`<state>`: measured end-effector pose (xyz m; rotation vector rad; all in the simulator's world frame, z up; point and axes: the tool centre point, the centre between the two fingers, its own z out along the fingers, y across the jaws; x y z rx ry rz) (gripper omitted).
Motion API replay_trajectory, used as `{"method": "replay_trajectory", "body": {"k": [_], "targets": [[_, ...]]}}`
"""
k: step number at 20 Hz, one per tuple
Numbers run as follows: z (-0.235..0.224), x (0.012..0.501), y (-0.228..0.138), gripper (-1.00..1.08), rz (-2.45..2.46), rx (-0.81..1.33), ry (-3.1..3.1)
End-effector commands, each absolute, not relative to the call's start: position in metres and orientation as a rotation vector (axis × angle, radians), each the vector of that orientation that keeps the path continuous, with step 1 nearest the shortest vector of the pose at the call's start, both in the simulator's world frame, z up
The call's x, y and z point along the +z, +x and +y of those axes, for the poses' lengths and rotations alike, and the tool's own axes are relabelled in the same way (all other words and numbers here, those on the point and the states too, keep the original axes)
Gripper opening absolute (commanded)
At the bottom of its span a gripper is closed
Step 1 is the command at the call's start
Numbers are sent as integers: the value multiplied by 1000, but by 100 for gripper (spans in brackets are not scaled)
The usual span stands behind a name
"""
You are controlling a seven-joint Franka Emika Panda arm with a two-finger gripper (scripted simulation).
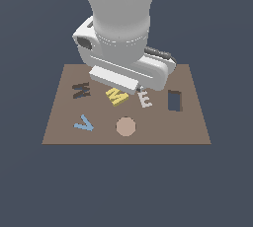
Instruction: Insert a designated object into the corresponding slot on a board.
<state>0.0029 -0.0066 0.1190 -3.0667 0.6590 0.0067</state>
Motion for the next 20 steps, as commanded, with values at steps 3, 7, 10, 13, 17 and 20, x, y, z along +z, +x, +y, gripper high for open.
{"method": "replay_trajectory", "body": {"k": [3, 7, 10, 13, 17, 20], "targets": [[-14, 98, 2, 100, 916, 4, -3002], [-20, 83, 1, 100, 1108, 2, -2939], [-24, 73, 0, 100, 1226, 1, -2892], [-26, 65, -1, 100, 1321, 0, -2850], [-29, 56, -3, 100, 1416, 0, -2805], [-30, 53, -3, 100, 1461, -1, -2782]]}}
